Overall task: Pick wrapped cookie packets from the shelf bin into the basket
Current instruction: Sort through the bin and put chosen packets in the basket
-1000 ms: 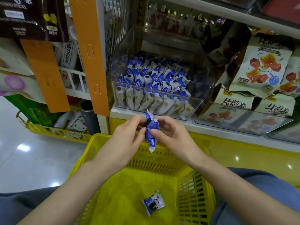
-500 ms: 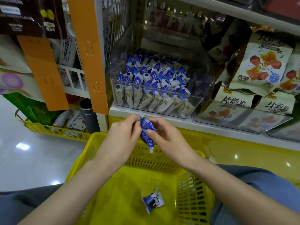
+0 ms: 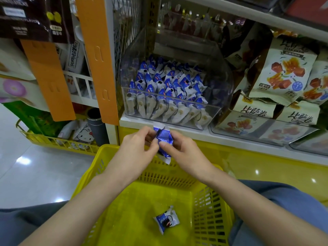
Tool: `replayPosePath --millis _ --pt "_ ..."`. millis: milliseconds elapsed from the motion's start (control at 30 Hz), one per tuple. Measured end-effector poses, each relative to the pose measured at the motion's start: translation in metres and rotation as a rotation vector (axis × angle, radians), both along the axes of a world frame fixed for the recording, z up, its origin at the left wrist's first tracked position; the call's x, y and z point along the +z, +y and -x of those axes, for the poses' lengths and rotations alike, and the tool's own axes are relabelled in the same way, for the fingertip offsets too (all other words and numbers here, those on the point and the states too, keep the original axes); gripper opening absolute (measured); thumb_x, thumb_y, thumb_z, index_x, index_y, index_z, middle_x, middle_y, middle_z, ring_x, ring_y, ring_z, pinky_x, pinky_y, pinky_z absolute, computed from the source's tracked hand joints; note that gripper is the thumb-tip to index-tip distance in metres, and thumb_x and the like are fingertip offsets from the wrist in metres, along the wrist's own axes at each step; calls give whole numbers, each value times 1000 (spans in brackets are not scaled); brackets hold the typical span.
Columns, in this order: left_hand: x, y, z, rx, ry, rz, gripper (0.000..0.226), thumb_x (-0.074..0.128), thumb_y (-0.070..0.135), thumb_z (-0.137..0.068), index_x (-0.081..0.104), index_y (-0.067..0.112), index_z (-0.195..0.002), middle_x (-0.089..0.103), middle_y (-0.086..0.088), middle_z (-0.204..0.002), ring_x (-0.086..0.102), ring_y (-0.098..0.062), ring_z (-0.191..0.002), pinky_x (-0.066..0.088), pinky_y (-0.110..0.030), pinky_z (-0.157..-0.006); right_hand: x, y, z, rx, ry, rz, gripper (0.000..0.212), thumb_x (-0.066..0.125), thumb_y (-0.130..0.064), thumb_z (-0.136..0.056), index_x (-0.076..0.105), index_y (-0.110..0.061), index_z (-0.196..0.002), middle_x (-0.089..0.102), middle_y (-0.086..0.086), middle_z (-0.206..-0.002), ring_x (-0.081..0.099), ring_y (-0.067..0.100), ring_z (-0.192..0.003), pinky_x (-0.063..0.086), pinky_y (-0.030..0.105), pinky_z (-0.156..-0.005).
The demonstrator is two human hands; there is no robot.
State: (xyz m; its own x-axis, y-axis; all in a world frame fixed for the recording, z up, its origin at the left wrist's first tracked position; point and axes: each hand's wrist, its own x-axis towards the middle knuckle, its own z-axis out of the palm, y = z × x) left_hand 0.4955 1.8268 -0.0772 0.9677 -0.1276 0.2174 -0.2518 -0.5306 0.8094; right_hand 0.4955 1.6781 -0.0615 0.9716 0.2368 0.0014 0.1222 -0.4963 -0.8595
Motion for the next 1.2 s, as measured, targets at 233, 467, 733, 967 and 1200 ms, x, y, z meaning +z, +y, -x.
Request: replayPosePath --millis 233,467,733,967,1200 --pt "4 -4 1 -27 108 75 24 61 15 -83 52 30 -101 59 18 -93 58 3 -85 45 -8 -64 1 -1 -2 -19 82 -142 30 51 -10 -93 55 -8 -123 65 8 -116 61 18 -109 46 39 -98" --pt "13 -15 6 -89 394 625 12 54 22 -89 63 24 -97 71 10 -85 66 -4 -84 53 -24 -80 -2 -1 -2 -122 -200 131 54 77 -24 -71 51 -21 -118 56 -9 -110 51 0 -89 43 11 -74" --pt "2 -11 -1 131 340 640 34 37 16 -99 64 17 -78 69 -2 -77 66 -9 -70 54 -18 -61 -5 -3 -4 -131 -29 136 39 65 -31 -83 54 -20 -119 59 -5 -115 53 8 -108 40 16 -91" --pt "14 -4 -7 166 412 755 32 38 21 -99 65 11 -84 71 -8 -84 68 -12 -70 56 -21 -65 9 -5 -4 -145 272 -315 30 59 2 -85 57 6 -114 65 24 -101 64 2 -59 50 12 -55" --pt "26 -4 -4 40 529 945 21 58 15 -88 60 5 -106 73 -11 -95 69 -20 -84 57 -30 -75 14 -4 -2 -220 274 -479 20 61 -4 -85 57 -3 -105 69 6 -89 66 2 -65 52 15 -58"
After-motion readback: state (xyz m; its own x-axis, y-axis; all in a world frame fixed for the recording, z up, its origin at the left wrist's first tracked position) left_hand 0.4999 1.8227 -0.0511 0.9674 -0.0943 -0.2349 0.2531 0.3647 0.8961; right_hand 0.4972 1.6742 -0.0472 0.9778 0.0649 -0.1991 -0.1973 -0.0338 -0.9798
